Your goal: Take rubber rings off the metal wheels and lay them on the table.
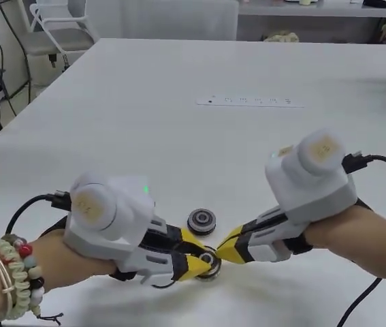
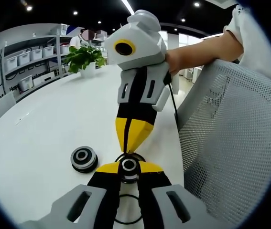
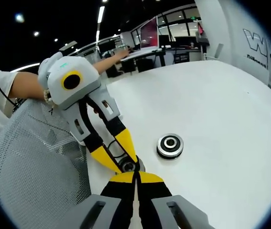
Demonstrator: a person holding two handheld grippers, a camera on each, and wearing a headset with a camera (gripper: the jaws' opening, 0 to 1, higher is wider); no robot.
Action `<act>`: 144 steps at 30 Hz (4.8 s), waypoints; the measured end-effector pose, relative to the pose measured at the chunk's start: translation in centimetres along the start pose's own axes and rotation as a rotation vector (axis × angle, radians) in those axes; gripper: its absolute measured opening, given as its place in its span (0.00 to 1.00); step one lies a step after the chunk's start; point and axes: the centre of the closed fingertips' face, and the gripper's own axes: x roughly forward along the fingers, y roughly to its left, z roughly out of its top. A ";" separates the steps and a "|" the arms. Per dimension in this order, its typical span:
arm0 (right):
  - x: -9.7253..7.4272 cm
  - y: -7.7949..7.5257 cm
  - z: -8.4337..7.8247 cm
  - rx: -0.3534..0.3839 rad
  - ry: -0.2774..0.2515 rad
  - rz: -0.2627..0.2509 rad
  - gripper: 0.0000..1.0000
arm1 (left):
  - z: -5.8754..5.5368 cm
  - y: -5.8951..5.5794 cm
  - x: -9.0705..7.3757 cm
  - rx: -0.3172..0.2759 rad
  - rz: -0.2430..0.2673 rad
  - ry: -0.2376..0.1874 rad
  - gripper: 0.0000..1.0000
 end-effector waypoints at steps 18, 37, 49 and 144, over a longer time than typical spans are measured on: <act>0.1 -0.1 0.1 0.010 -0.001 -0.010 0.00 | 3.2 -0.9 -1.7 -0.063 -0.084 -0.072 0.46; -0.4 0.5 1.2 0.002 -0.040 -0.006 0.00 | 5.2 -1.8 -6.4 0.050 -0.066 -0.020 0.90; -0.6 0.7 1.8 0.011 -0.067 0.004 0.00 | 3.8 -1.2 -11.4 0.031 0.051 0.004 0.98; 3.5 4.4 3.7 0.017 -0.128 0.080 0.00 | -2.5 -1.7 -14.4 -0.265 0.242 -0.032 0.93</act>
